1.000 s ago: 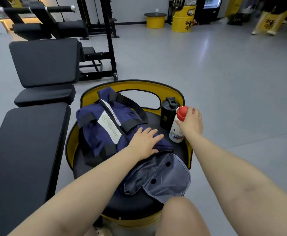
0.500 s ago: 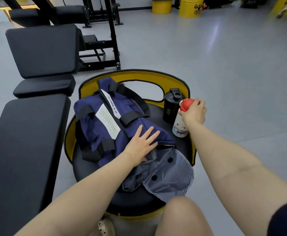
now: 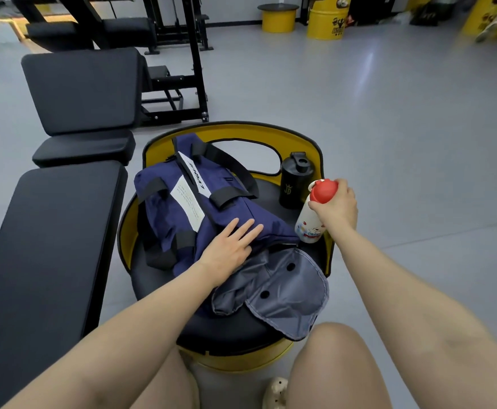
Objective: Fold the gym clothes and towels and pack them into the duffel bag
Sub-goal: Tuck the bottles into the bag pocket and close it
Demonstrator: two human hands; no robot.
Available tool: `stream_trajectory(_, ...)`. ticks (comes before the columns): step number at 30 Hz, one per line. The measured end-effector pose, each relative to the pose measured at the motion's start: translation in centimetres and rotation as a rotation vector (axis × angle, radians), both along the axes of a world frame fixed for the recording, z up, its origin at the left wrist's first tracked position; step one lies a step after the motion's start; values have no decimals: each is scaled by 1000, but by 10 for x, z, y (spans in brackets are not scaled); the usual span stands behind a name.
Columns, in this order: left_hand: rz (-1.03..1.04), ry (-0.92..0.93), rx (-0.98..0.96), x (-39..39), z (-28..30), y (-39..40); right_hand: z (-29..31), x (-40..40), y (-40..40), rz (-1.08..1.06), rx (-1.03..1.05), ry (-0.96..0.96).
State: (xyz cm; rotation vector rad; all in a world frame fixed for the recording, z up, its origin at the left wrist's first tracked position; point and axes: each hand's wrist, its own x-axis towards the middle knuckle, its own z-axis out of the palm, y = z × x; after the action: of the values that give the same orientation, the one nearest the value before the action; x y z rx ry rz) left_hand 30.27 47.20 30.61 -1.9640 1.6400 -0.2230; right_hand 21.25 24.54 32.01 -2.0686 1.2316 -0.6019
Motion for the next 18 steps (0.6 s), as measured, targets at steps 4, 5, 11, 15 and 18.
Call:
stream_trajectory(4, -52, -26, -53, -14, 8, 11, 16, -27, 17, 58, -56, -29)
stream_trajectory(5, -44, -37, -58, -20, 12, 13, 20, -33, 22, 70, -66, -39)
stream_trajectory(11, 245, 64, -50, -39, 8, 19, 32, -65, 51, 166, -94, -76)
stream_trajectory(15, 436, 187, -74, -41, -5, 23, 30, -74, 69, 244, -97, -81)
stream_trajectory(18, 463, 221, -123, -36, -17, 19, 22, -69, 78, 274, -99, -90)
